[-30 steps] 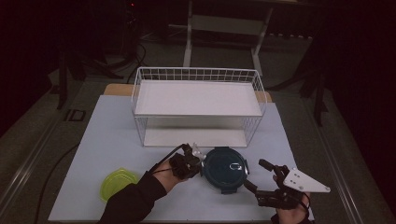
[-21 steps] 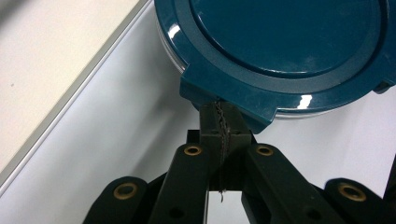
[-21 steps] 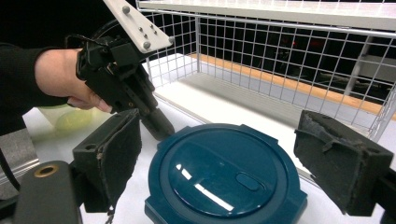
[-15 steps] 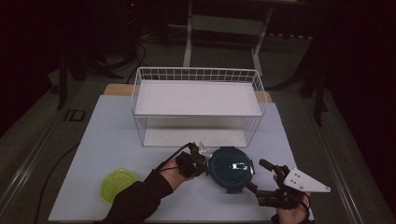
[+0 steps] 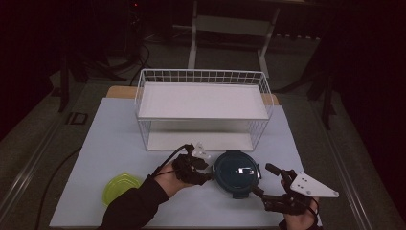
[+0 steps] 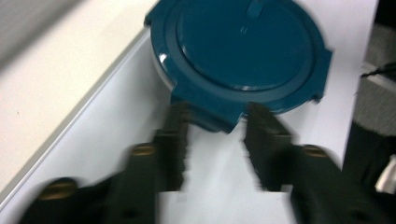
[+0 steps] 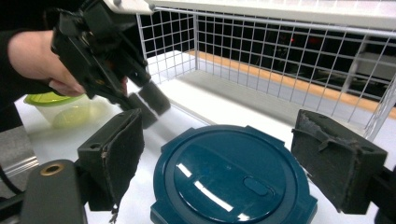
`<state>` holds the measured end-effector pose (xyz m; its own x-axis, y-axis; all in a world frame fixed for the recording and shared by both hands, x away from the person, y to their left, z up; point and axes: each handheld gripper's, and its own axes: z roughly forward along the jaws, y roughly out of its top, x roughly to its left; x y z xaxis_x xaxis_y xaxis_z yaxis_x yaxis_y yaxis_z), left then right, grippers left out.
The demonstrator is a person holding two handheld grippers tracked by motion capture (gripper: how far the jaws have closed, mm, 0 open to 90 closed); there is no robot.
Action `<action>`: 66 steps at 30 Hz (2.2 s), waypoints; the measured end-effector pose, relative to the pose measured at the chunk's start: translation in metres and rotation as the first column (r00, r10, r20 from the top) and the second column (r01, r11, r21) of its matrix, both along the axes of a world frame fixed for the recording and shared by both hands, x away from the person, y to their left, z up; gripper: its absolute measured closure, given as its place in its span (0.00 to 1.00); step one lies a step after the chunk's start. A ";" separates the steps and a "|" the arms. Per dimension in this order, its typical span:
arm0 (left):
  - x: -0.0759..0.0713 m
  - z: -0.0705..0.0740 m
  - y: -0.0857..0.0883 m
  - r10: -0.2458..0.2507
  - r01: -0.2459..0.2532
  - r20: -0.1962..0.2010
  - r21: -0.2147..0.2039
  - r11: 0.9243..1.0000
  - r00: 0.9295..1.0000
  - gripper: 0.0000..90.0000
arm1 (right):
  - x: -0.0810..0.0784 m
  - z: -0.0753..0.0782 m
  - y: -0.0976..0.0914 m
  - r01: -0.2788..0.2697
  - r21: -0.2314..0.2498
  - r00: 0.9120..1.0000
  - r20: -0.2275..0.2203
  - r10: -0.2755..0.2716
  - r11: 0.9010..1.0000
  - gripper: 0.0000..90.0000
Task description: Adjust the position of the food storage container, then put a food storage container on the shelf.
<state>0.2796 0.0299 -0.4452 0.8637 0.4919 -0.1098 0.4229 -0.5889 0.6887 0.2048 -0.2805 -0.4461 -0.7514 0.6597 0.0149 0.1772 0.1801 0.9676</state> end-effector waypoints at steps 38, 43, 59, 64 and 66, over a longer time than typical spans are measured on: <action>0.038 -0.018 -0.003 0.118 -0.236 -0.399 -0.261 0.936 0.909 0.04 | 0.057 0.004 -0.048 0.095 0.100 0.912 -0.407 -0.046 0.990 0.17; 0.043 -0.042 0.001 0.167 -0.346 -0.549 -0.239 0.908 0.819 0.12 | 0.056 -0.005 -0.046 0.097 0.070 0.906 -0.419 -0.059 0.993 0.18; 0.050 -0.086 0.005 0.090 -0.466 -0.792 -0.259 0.846 0.604 0.56 | 0.054 -0.009 -0.043 0.102 0.049 0.910 -0.409 -0.074 0.994 0.20; 0.050 -0.090 0.006 0.066 -0.473 -0.797 -0.287 0.833 0.600 0.57 | 0.054 -0.013 -0.046 0.107 0.047 0.901 -0.427 -0.076 0.993 0.21; 0.050 -0.089 0.006 0.069 -0.454 -0.780 -0.287 0.843 0.622 0.57 | 0.055 -0.016 -0.047 0.109 0.046 0.894 -0.441 -0.078 0.993 0.22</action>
<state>0.3296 0.0357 -0.5342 0.2437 0.4162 -0.8760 0.9698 -0.1001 0.2222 0.2601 -0.3272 -0.4617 -0.5939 0.7121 0.3746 0.5980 0.0792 0.7976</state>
